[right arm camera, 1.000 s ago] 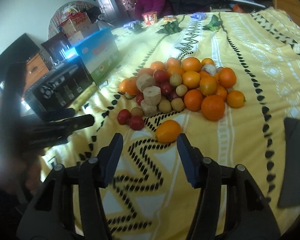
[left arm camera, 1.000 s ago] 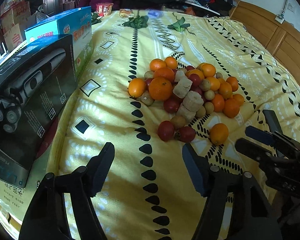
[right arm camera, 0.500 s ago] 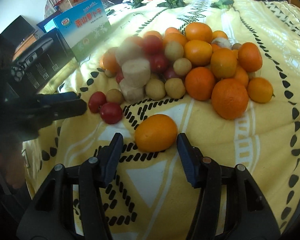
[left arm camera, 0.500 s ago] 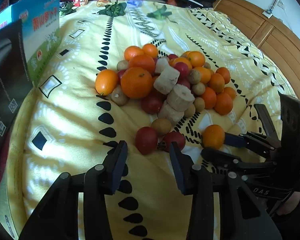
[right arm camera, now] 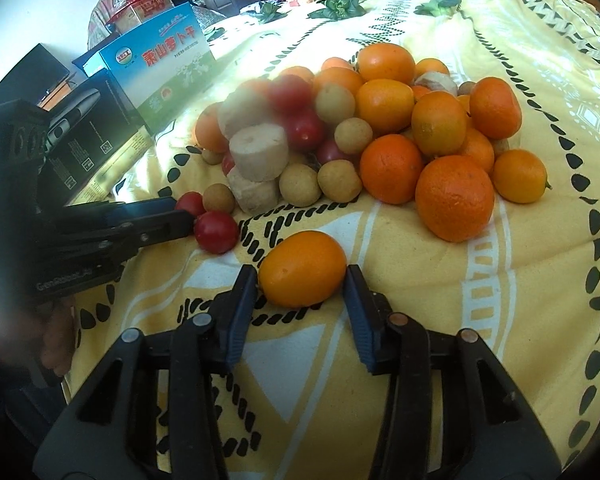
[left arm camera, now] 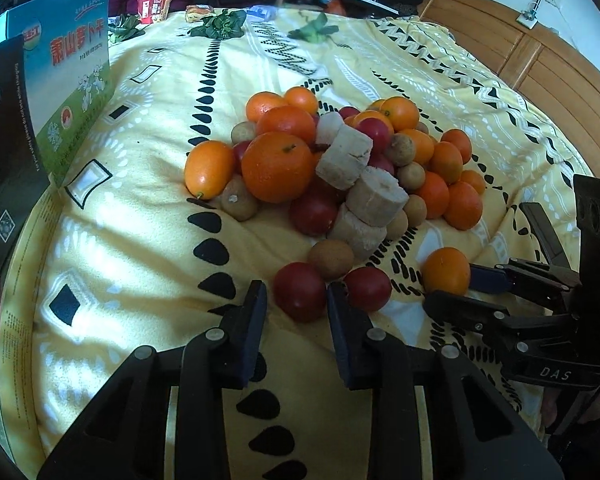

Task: Organize fruits
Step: 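Grasp a tangerine with the right tool while the left tool grasps a red tomato, then carry both to the steel basin and open both tools over it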

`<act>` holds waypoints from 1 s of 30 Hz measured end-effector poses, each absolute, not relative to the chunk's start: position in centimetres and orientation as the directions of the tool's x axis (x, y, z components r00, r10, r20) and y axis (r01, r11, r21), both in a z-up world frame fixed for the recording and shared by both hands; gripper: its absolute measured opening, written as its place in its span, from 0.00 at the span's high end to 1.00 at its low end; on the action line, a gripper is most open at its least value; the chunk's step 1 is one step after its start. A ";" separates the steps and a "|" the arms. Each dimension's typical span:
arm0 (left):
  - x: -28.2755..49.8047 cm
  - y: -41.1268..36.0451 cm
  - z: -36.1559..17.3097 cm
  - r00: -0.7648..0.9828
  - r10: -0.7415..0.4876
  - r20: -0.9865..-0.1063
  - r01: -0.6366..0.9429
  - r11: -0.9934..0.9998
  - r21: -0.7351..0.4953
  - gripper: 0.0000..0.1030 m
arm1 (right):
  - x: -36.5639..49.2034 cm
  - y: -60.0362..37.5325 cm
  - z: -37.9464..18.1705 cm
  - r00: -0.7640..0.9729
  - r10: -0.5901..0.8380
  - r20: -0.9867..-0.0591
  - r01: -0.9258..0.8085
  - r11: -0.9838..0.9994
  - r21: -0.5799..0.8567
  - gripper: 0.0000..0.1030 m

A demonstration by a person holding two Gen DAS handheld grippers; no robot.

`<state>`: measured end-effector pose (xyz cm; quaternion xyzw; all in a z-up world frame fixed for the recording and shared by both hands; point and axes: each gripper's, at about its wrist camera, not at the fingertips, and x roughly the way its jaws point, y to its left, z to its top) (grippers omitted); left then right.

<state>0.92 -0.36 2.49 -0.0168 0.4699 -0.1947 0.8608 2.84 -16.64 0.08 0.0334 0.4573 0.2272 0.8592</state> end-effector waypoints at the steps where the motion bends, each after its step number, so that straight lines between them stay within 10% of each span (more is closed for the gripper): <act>1: 1.0 -0.4 2.5 0.479 -0.351 -0.805 0.318 0.924 -0.214 0.69 | 2.8 -16.7 0.1 0.478 0.421 -0.771 -0.360 0.894 0.266 0.56; 18: -2.6 3.9 11.1 0.648 -0.311 -0.696 0.248 0.949 -0.193 0.74 | 0.8 -15.7 6.0 0.575 0.429 -0.696 -0.380 0.894 0.237 0.59; 30: -7.8 19.5 19.6 0.810 -0.026 -0.586 -0.087 0.982 -0.165 0.75 | -0.3 -2.4 17.2 0.576 0.599 -0.557 -0.619 0.764 0.182 0.59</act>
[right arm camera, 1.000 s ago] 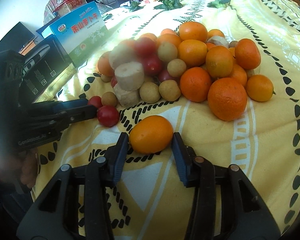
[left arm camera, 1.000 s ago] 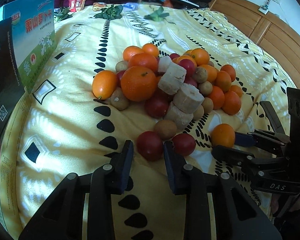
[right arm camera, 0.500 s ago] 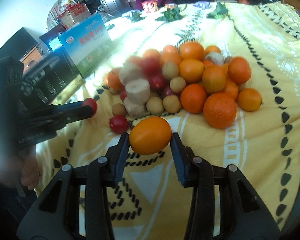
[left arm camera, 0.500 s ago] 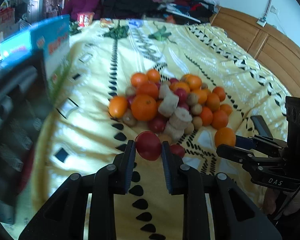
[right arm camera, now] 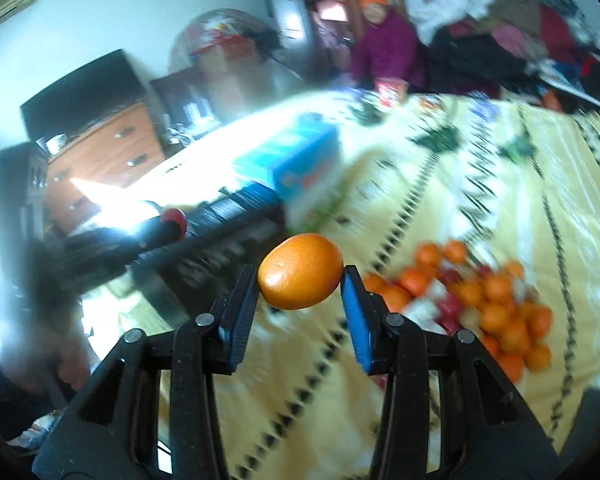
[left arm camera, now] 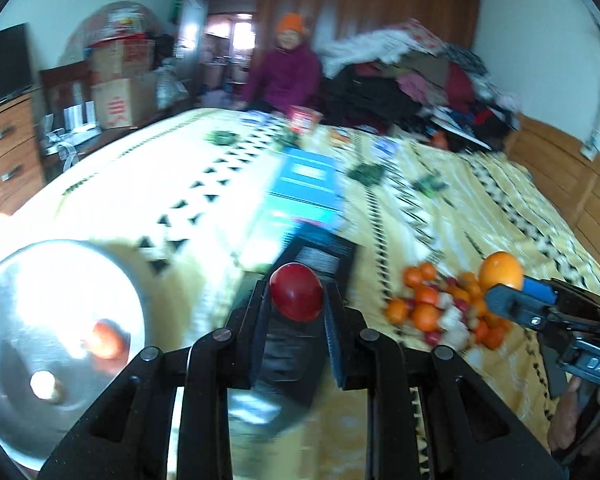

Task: Organize fruits
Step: 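Carry both to the steel basin and open both tools over it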

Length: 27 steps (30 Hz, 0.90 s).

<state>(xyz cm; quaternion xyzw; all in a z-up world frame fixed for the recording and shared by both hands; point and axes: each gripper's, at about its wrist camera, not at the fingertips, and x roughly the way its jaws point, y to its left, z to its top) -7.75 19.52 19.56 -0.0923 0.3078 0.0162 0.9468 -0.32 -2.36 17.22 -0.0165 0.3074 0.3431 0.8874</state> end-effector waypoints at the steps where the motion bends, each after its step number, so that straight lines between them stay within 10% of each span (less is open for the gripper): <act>1: -8.3 21.3 19.7 0.811 0.004 -0.585 -0.127 0.977 -0.169 0.75 | -0.4 -0.7 17.8 0.562 0.617 -0.551 -0.642 0.745 0.180 0.59; 11: -12.5 35.7 17.8 0.750 0.210 -0.627 -0.425 0.880 -0.213 0.75 | -2.8 16.8 18.0 0.367 0.709 -0.602 -0.821 0.551 0.149 0.59; 27: -13.5 40.1 12.8 0.683 0.180 -0.708 -0.486 0.836 -0.256 0.75 | -3.3 25.6 13.8 0.295 0.609 -0.736 -0.850 0.519 0.090 0.59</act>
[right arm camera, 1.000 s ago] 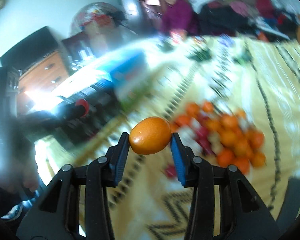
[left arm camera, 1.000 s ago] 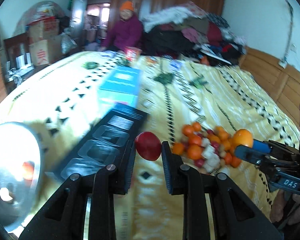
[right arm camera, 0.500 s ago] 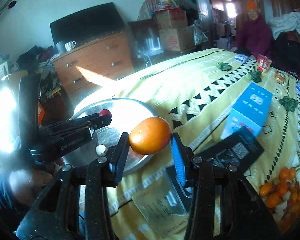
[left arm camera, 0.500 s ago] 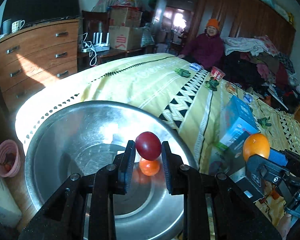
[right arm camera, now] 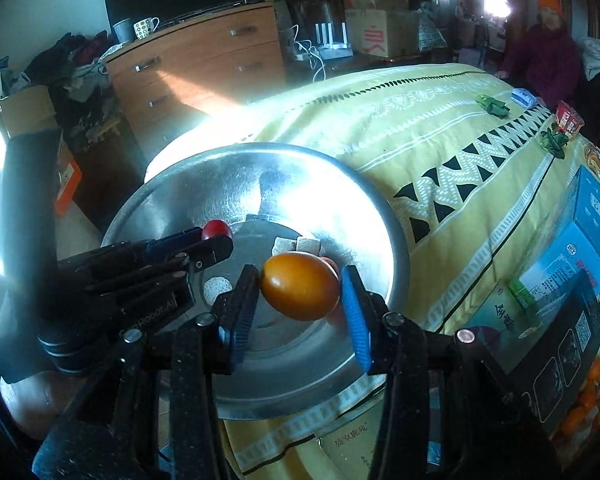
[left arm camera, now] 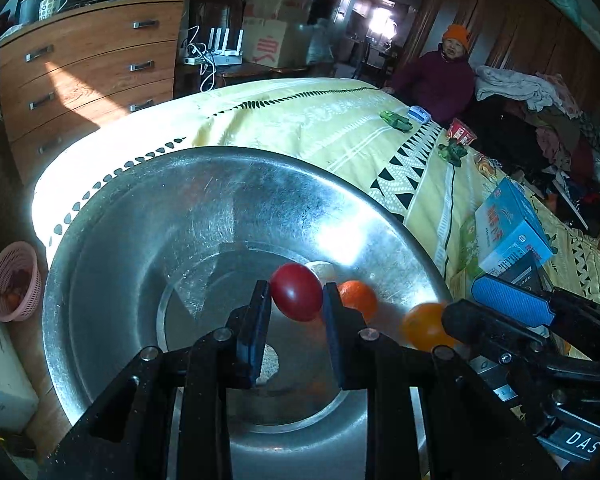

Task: Organize fruits
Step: 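Carry both to the steel basin and open both tools over it, then bring both tools back over the fruit pile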

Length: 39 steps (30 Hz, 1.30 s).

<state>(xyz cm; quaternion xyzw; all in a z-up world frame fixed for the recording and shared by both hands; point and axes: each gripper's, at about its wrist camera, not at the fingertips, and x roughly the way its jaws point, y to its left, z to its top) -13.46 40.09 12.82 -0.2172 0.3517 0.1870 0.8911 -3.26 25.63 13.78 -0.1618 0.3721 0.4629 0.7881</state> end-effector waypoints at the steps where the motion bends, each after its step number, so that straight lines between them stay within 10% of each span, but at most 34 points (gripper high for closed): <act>1: -13.3 40.1 12.8 0.681 0.178 -0.711 -0.486 0.836 -0.256 0.75 | -3.4 25.9 13.8 0.293 0.607 -0.738 -0.850 0.520 0.091 0.59; 10: -13.1 41.0 12.7 0.673 0.166 -0.721 -0.508 0.812 -0.287 0.71 | -3.3 27.0 13.3 0.281 0.593 -0.755 -0.847 0.523 0.096 0.58; 12: -13.1 41.0 12.6 0.667 0.161 -0.728 -0.512 0.808 -0.290 0.46 | -3.2 26.8 13.3 0.290 0.590 -0.754 -0.839 0.536 0.096 0.56; 15: -13.3 41.0 12.8 0.669 0.178 -0.722 -0.525 0.800 -0.289 0.33 | -3.2 25.8 13.8 0.309 0.599 -0.739 -0.825 0.555 0.104 0.38; 27: -14.1 37.9 16.3 0.721 0.199 -0.664 -0.476 0.838 -0.266 0.33 | -9.3 15.0 16.6 0.404 0.702 -0.587 -0.814 0.569 0.120 0.35; 39: -11.4 22.3 19.9 0.805 -0.058 -0.590 -0.109 0.964 -0.243 0.33 | -6.5 -7.2 6.2 0.547 0.346 -0.762 -0.411 0.904 0.116 0.51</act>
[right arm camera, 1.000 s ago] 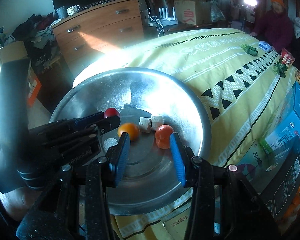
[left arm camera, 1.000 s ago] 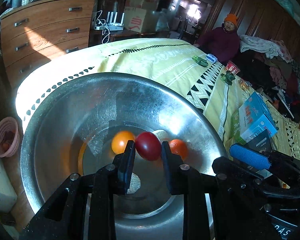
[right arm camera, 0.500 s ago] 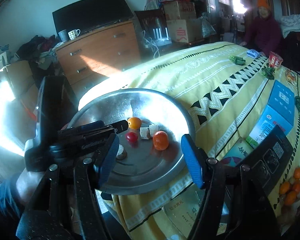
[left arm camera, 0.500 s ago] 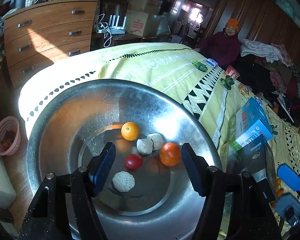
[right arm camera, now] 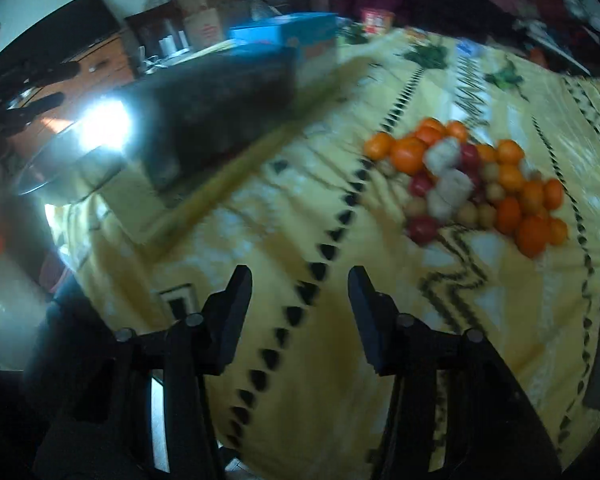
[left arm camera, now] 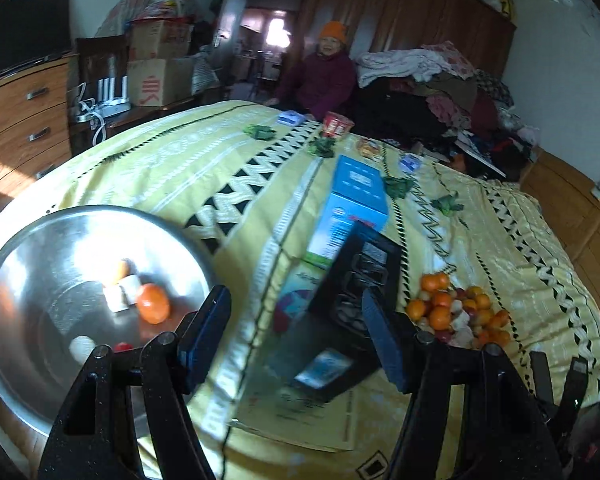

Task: Organize fruits
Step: 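Bring both tools back over the fruit pile, then grasp a red tomato with the right tool while the left tool grasps a tan chunk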

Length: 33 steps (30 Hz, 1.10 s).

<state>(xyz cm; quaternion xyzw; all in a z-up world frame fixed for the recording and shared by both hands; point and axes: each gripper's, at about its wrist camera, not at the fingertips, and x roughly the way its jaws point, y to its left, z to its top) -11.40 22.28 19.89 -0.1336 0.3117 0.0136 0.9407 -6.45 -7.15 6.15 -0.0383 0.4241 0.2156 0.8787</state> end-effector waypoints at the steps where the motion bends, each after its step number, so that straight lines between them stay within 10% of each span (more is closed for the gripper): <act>1: -11.0 20.9 19.9 0.801 -0.081 -0.593 -0.079 0.968 -0.238 0.33 | -5.6 -8.2 6.1 0.556 0.334 -0.761 -0.383 0.916 0.123 0.51; 27: -2.2 3.6 11.4 0.567 -0.369 -0.736 0.245 0.929 -0.276 0.34 | 2.1 -12.4 2.3 0.510 0.448 -0.734 -0.337 0.889 0.309 0.73; 33: 0.5 -0.5 5.6 0.438 -0.415 -0.798 0.363 0.893 -0.265 0.58 | 0.0 -16.5 3.0 0.540 0.438 -0.719 -0.277 0.899 0.339 0.73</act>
